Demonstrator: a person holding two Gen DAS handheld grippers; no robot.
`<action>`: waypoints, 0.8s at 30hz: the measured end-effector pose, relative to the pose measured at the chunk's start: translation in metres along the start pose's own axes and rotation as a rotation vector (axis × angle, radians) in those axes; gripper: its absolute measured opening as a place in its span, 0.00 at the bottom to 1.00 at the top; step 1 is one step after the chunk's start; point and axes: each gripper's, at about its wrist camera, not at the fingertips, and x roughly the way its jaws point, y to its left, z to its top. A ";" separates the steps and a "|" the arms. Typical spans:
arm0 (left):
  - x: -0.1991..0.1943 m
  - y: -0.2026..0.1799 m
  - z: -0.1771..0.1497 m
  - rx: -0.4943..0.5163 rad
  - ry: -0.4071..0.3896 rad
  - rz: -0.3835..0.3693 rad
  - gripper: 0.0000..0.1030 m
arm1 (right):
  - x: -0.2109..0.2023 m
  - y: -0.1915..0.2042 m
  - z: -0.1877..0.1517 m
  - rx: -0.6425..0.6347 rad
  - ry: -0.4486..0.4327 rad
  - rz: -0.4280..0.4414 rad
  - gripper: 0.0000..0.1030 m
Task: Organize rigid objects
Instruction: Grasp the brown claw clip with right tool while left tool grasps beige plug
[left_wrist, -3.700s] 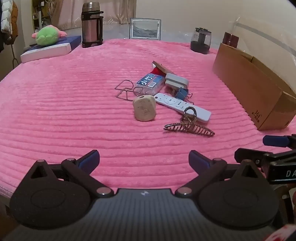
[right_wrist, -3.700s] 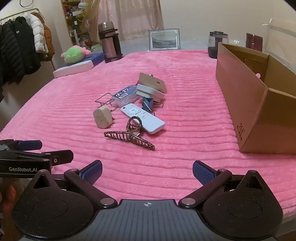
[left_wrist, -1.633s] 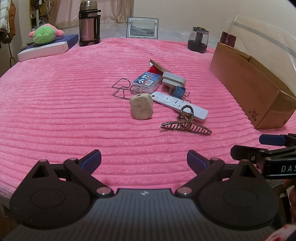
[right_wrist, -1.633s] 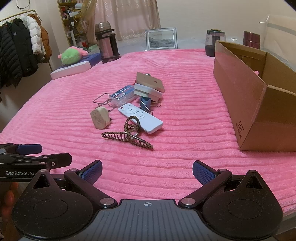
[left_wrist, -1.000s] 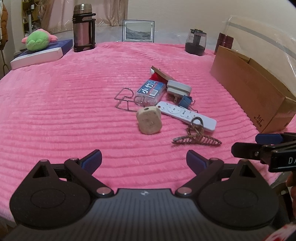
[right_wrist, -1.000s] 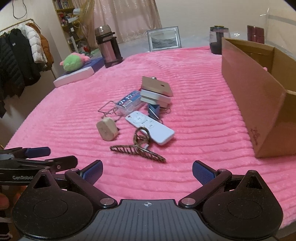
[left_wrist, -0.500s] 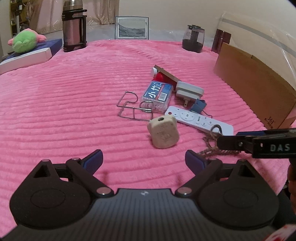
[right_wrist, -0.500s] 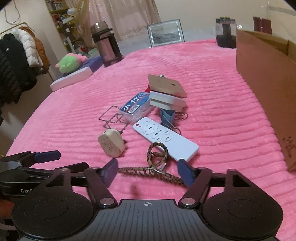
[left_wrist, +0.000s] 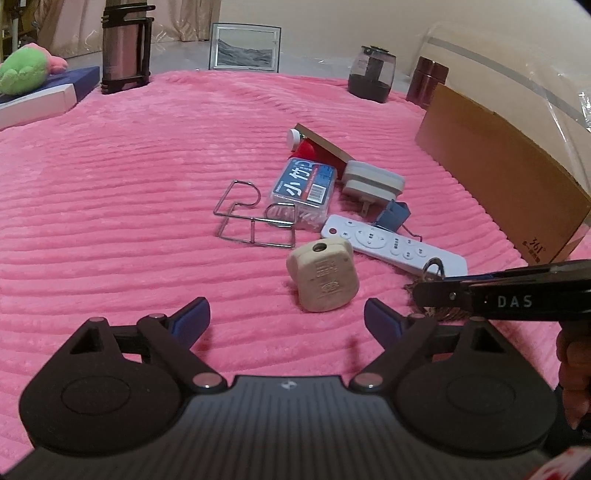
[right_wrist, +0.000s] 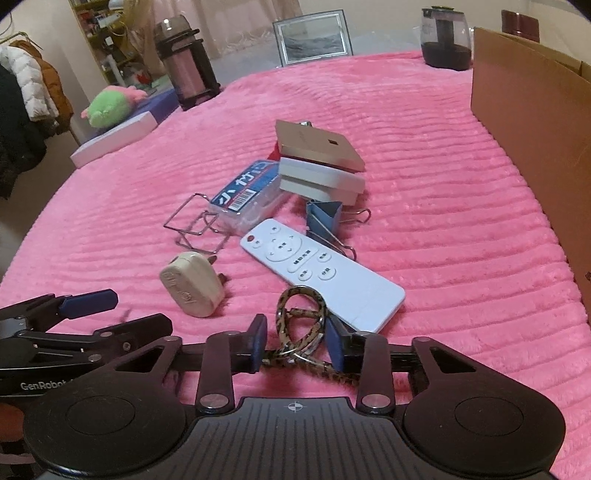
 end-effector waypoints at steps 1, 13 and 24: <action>0.001 0.001 0.000 0.001 0.000 -0.005 0.84 | 0.000 -0.001 0.000 0.000 -0.001 -0.002 0.25; 0.010 -0.009 0.011 -0.022 -0.024 -0.038 0.77 | -0.029 -0.003 -0.009 -0.029 -0.070 0.014 0.24; 0.030 -0.021 0.013 -0.069 -0.026 0.009 0.48 | -0.049 -0.017 -0.007 -0.040 -0.131 -0.009 0.24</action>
